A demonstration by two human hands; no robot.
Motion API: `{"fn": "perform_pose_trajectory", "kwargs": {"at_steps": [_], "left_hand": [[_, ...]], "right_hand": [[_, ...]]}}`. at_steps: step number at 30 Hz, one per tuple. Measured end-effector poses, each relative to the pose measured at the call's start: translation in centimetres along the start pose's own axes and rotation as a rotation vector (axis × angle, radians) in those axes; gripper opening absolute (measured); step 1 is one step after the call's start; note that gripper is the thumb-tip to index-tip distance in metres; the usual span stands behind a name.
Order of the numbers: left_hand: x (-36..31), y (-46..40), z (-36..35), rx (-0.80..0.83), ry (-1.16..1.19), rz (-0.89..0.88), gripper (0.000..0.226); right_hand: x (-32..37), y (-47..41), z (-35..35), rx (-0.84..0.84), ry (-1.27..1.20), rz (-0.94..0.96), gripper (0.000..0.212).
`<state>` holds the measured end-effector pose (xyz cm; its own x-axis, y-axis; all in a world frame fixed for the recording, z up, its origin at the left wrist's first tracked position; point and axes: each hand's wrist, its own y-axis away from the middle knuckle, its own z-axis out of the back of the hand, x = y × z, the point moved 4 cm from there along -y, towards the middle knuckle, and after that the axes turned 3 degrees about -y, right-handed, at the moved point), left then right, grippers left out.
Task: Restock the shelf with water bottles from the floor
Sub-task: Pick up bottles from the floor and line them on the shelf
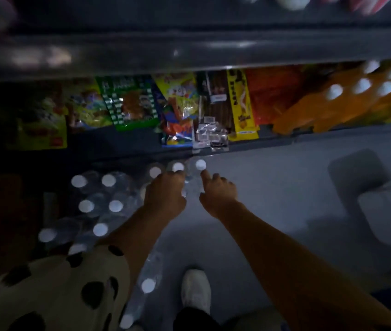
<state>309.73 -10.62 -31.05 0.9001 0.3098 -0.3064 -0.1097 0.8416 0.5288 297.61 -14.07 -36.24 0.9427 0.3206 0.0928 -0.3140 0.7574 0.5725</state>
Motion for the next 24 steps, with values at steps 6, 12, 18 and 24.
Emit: {"fn": "perform_pose_trajectory", "kwargs": {"at_steps": [6,12,18,24], "left_hand": [[1.3,-2.2,-3.3,0.003,0.006,-0.004,0.023],[0.4,-0.2,-0.6,-0.004,0.039,-0.045,0.027],[-3.2,7.4,9.1,0.023,0.159,-0.141,0.033],[-8.6,19.2,25.2,0.002,0.272,-0.326,0.058]], "right_hand": [[0.4,-3.0,-4.2,-0.052,0.059,0.100,0.047],[1.0,-0.4,-0.1,-0.019,0.040,0.179,0.056],[1.7,10.7,14.7,-0.006,-0.121,0.278,0.056],[4.4,26.7,36.7,-0.212,-0.179,0.426,0.043]]}}
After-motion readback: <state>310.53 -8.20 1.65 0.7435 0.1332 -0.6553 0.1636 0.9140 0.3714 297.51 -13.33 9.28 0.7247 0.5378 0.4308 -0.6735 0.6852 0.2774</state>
